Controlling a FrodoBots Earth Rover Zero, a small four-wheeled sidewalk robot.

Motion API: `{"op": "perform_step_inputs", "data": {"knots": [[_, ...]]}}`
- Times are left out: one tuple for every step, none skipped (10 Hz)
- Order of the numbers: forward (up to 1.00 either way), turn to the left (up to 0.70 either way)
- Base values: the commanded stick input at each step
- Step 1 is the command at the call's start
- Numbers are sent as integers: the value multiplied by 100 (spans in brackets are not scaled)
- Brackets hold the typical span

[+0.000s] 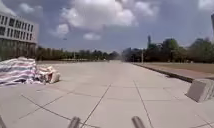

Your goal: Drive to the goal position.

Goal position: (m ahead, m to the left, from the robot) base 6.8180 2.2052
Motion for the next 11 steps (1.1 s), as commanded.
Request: {"op": "perform_step_inputs", "data": {"knots": [[70,0],[70,0],[70,0],[70,0],[70,0],[70,0],[70,0],[70,0],[70,0],[70,0],[70,0]]}}
